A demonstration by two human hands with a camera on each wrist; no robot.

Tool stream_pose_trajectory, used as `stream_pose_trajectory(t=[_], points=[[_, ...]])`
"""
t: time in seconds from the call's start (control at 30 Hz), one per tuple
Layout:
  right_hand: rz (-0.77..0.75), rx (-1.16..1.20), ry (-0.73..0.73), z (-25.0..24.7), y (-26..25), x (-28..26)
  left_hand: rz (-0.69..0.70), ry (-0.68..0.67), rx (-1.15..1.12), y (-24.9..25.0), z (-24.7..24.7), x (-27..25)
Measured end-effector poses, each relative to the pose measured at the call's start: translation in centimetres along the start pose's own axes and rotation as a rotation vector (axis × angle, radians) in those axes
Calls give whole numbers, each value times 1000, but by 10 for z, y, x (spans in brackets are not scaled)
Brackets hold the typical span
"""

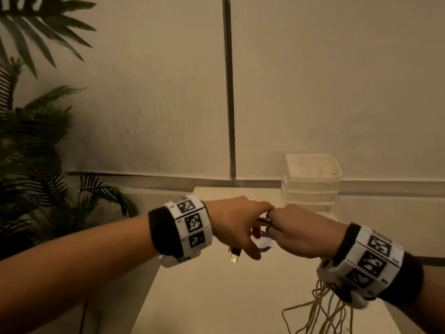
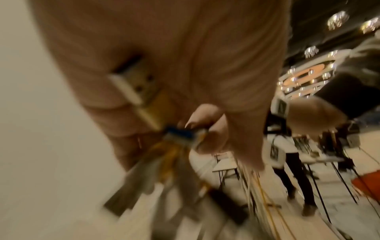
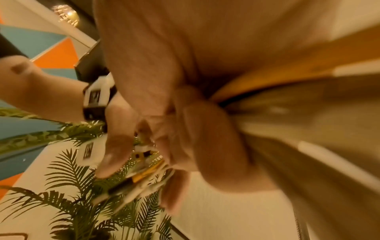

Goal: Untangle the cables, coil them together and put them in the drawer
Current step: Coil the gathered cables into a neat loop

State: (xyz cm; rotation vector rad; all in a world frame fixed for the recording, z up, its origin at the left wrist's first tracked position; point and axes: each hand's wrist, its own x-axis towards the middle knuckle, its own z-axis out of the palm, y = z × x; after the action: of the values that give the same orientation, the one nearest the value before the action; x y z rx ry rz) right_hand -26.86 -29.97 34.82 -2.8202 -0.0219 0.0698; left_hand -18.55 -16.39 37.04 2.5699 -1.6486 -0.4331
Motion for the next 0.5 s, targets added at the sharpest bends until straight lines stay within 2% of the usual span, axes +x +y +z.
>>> stream_pose_trajectory(t=[0.07, 0.17, 0.37, 0.5], points=[[-1, 12, -8, -3, 0, -5, 10, 50, -109, -7, 13, 5], [12, 35, 9, -11, 4, -13, 29, 51, -240, -7, 22, 10], [163, 783, -171, -14, 49, -49, 71, 111, -220, -17, -21, -3], [137, 860, -118, -1, 47, -53, 154, 159, -200, -23, -26, -4]])
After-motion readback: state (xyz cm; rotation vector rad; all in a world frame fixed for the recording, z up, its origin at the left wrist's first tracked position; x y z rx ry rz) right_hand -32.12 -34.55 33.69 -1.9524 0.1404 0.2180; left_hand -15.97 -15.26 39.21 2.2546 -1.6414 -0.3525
